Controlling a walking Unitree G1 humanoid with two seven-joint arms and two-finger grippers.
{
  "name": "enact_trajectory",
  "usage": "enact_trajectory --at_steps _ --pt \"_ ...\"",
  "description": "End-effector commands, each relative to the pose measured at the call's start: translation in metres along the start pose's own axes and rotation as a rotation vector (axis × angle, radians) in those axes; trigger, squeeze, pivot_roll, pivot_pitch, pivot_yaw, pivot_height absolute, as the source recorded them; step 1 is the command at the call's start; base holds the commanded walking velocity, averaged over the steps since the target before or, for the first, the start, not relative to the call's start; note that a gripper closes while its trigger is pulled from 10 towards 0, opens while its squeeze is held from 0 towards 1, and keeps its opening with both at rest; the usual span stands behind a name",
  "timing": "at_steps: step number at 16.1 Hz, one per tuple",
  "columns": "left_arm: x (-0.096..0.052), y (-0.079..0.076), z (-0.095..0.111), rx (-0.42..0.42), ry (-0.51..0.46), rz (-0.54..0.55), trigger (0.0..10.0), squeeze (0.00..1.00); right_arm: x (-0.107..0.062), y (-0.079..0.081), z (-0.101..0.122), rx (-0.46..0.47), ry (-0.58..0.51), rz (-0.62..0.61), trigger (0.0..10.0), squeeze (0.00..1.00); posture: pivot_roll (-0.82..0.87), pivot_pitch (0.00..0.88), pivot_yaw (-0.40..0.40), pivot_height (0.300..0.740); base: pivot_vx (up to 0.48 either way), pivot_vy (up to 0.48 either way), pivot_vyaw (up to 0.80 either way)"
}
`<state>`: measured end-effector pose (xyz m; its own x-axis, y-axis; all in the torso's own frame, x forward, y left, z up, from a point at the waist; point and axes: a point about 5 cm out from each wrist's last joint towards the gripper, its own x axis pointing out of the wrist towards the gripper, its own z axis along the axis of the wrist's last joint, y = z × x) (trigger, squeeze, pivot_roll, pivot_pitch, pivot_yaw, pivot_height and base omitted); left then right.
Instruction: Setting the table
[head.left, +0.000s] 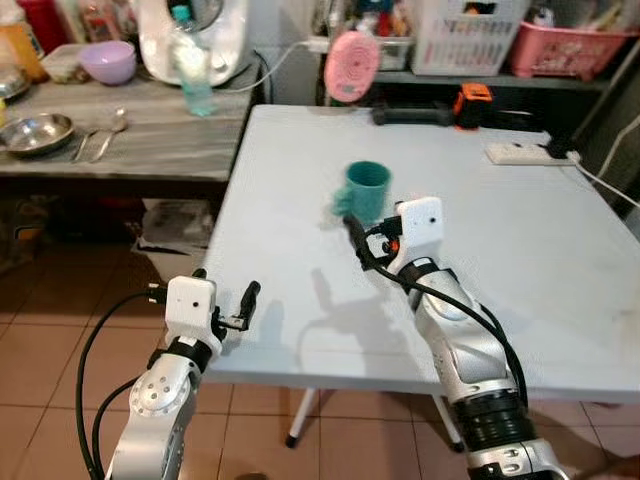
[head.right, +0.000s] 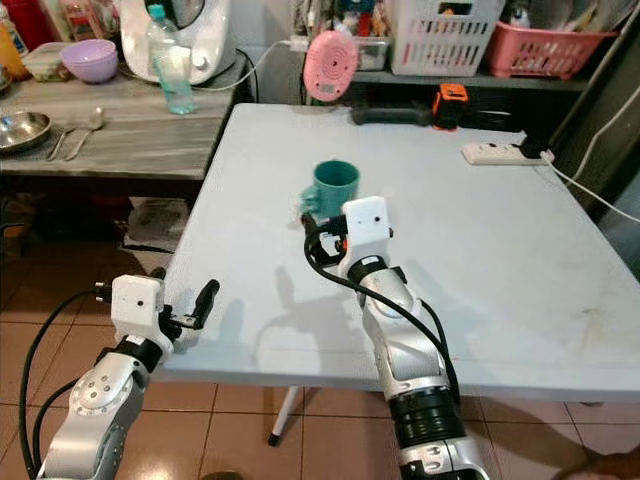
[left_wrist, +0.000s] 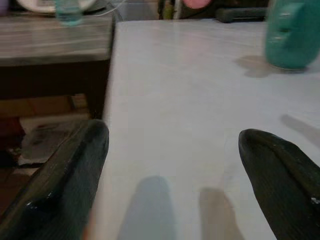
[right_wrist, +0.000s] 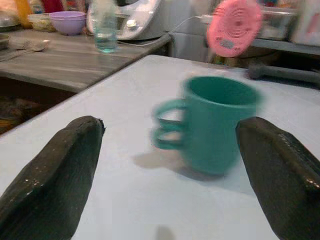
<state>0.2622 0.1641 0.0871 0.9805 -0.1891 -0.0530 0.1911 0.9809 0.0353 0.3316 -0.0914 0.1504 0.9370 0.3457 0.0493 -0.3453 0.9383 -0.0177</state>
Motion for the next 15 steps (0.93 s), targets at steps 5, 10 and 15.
enact_trajectory --at_steps 5,10,15 --pt "0.0000 0.0031 -0.0009 0.017 0.000 0.011 10.0 0.00 0.0025 0.0041 0.0079 -0.019 -0.027 0.008 10.0 0.00 0.09 0.000 0.003 0.740 0.000 0.373 0.00" --pt "0.0011 0.0030 -0.0008 0.020 -0.001 0.005 10.0 0.00 0.0010 0.0009 0.0071 -0.023 -0.027 -0.016 10.0 0.00 0.08 0.000 0.007 0.740 0.000 0.462 0.00" --pt "0.0026 -0.0005 0.0006 0.025 -0.022 -0.001 10.0 0.00 0.0018 -0.0040 0.0085 -0.028 -0.030 -0.034 10.0 0.00 0.08 0.000 0.004 0.740 0.000 0.270 0.00"
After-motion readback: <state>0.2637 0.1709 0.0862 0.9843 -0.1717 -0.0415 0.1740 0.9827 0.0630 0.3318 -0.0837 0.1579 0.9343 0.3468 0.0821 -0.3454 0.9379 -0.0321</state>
